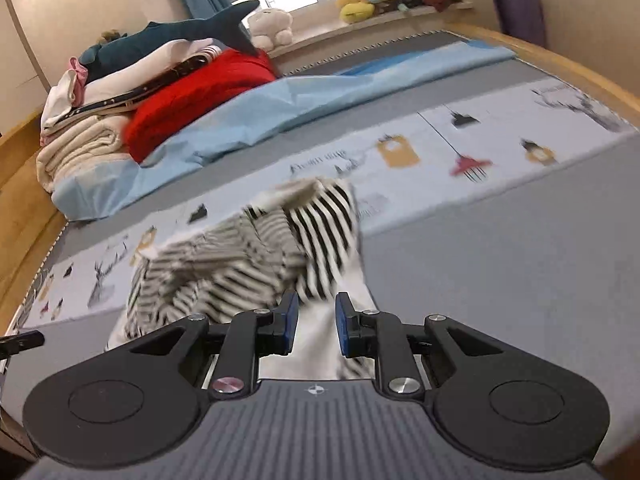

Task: Fold small clothes

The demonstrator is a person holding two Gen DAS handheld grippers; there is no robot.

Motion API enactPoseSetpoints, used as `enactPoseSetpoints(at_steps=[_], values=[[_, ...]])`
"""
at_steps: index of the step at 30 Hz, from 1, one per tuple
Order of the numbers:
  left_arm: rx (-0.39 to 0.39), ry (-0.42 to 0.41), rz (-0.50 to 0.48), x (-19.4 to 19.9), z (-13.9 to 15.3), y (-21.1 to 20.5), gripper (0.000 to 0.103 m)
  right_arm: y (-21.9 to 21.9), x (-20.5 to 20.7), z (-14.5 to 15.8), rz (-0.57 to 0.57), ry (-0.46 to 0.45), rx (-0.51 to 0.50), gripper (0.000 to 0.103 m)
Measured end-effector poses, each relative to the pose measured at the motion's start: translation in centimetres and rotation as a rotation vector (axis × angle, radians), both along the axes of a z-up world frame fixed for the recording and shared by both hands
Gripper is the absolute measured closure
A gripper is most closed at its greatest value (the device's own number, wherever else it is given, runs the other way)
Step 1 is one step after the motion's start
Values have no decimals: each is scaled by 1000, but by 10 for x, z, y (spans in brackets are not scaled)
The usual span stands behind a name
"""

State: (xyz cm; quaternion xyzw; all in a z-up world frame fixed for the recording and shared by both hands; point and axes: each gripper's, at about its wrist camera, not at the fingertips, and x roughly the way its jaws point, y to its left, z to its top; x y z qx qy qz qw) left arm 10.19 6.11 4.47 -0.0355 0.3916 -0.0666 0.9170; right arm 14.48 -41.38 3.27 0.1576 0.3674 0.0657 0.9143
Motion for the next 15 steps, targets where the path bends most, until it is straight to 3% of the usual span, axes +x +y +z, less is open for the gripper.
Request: enactPoseSetpoints(at_steps=[4,9,13,15], values=[[-43,15,10,-13,-4,12,77,-17,-30,-10,-39,17,30,84],[-111,178,69,-7,-25,35,75,-25,-32,-34,-45,139,54,83],[-168,316,135,-1,-45,51,60,-25,-28,-54,-63,234,50,83],[-162,362,171,2,-53,55,59,-22,-26,-61,-59,267,36,81]])
